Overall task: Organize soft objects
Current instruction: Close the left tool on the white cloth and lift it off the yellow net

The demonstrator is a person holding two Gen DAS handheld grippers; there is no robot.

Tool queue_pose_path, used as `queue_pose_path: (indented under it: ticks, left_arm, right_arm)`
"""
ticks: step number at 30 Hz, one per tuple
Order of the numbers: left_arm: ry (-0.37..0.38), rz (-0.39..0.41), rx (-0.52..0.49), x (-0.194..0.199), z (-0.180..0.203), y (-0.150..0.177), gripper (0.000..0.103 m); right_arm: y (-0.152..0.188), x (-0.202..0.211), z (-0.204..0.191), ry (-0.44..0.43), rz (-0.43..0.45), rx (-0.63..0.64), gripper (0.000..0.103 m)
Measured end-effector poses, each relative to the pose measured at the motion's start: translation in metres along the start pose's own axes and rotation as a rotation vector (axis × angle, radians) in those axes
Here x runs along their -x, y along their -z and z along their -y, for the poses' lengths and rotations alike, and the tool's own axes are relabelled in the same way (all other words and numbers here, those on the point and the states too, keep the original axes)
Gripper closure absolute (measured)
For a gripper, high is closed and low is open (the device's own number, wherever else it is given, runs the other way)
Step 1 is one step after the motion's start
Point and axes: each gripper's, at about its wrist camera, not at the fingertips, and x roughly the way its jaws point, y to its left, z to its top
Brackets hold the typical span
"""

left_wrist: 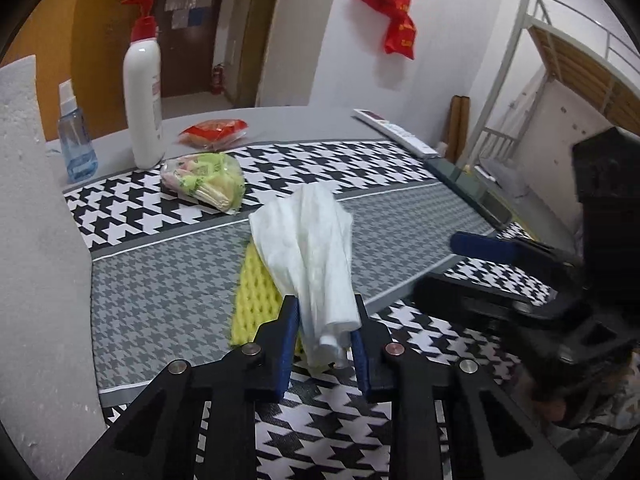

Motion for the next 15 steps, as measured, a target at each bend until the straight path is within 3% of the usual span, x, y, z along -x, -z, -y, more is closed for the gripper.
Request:
queue_pose_path:
  ticks: [6, 8, 12, 14, 15]
  left_arm:
    - [0.077, -0.027, -0.081, 0.006, 0.015, 0.007, 0.076]
    - [0.106, -0.027, -0.113, 0.010, 0.022, 0.010, 0.076]
    - [0.093, -0.030, -0.154, 0.012, 0.027, 0.015, 0.076]
    - [0.084, -0.036, -0.161, 0.012, 0.027, 0.015, 0.068]
    - [0.076, -0.036, -0.163, 0.012, 0.027, 0.015, 0.056]
  right_arm:
    - [-0.002, -0.005, 0.000, 0.006, -0.024, -0.013, 0.019]
    - [-0.002, -0.005, 0.001, 0.005, -0.029, -0.023, 0.031]
    - [-0.001, -0.010, 0.001, -0.012, -0.051, -0.027, 0.032]
    - [-0.001, -0.012, -0.002, -0.017, -0.060, -0.015, 0.032]
    - [0.000, -0.014, -0.003, -0.021, -0.065, -0.016, 0.032]
